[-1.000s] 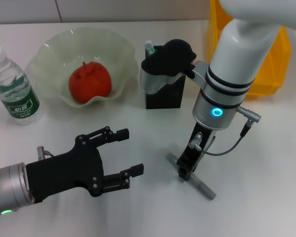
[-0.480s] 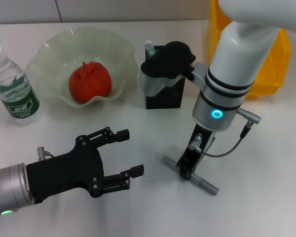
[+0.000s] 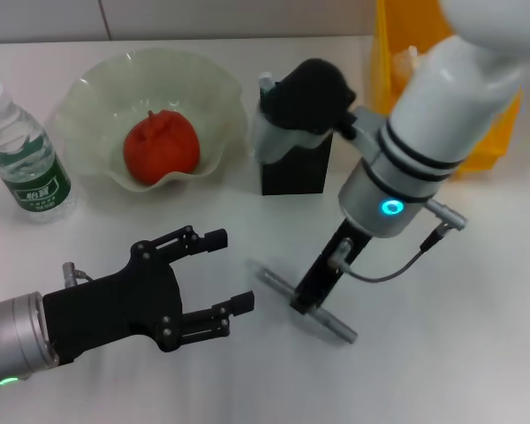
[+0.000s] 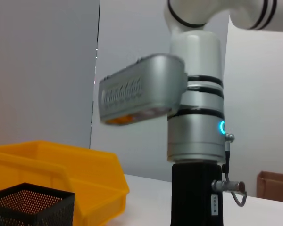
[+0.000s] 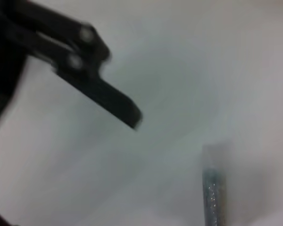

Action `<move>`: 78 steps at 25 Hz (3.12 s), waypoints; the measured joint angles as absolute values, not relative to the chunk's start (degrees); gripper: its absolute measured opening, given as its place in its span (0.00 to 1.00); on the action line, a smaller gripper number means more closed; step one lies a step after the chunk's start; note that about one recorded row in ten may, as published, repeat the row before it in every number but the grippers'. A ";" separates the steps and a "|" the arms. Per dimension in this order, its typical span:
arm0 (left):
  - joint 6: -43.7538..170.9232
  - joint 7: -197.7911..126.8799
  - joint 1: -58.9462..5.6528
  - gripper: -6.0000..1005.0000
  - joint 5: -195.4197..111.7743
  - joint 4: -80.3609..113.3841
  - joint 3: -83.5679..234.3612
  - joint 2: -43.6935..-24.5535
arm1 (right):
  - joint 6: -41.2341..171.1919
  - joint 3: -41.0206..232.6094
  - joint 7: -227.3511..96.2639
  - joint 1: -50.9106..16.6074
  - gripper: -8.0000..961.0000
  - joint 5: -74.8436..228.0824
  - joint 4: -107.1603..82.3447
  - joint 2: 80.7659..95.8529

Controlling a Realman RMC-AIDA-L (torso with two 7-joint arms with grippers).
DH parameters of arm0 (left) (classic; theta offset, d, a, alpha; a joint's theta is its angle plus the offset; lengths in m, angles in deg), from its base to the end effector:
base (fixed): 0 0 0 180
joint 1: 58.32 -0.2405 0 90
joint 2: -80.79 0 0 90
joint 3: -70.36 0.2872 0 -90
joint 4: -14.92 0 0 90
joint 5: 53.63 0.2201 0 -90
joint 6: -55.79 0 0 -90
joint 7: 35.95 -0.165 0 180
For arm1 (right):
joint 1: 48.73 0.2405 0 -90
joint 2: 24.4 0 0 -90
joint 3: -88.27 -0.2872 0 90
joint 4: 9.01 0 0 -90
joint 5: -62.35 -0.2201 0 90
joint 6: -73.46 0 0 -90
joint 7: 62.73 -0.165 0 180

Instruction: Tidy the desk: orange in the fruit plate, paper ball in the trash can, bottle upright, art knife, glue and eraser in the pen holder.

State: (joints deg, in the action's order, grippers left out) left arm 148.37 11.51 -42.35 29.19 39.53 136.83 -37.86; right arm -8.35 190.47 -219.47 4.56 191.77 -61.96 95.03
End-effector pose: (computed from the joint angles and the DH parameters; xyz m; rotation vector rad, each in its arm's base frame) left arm -0.3038 0.2572 -0.0798 -2.6659 -0.3091 -1.0084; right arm 0.1426 0.3624 -0.1451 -2.8721 0.9490 -0.7253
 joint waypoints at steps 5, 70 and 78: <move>148.45 11.51 -42.41 0.80 29.16 39.53 136.75 -37.86 | -7.31 182.29 -214.39 -4.33 0.15 191.99 -70.09 95.00; 151.07 11.51 -40.51 0.80 28.92 37.25 136.72 -38.03 | 6.45 168.21 -117.28 -17.64 0.48 109.29 -29.44 95.42; 152.04 11.50 -39.92 0.80 28.45 37.25 136.71 -38.03 | -1.40 170.35 -116.12 -21.10 0.73 109.31 -29.46 95.33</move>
